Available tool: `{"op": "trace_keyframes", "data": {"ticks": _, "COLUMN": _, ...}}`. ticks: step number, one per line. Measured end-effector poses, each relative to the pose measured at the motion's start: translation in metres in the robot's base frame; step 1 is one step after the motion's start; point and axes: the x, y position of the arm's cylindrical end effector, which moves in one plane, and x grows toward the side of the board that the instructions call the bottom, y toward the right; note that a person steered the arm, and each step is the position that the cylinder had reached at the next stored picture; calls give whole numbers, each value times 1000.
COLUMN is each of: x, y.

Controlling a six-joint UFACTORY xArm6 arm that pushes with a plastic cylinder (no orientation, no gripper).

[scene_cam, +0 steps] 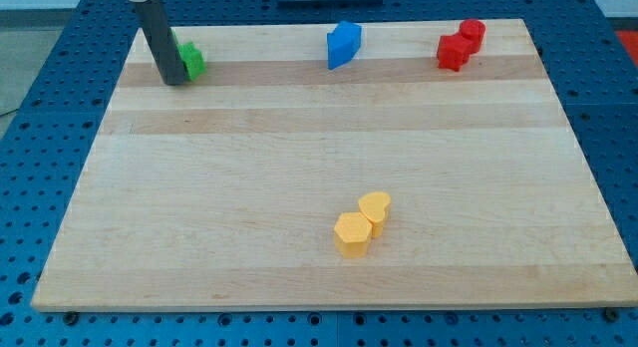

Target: Move the green circle towards the top center

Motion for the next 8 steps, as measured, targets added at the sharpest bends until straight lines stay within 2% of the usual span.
{"op": "trace_keyframes", "data": {"ticks": 3, "x": 3, "y": 0}}
{"op": "trace_keyframes", "data": {"ticks": 4, "x": 36, "y": -8}}
{"op": "trace_keyframes", "data": {"ticks": 5, "x": 51, "y": -82}}
{"op": "trace_keyframes", "data": {"ticks": 8, "x": 51, "y": -87}}
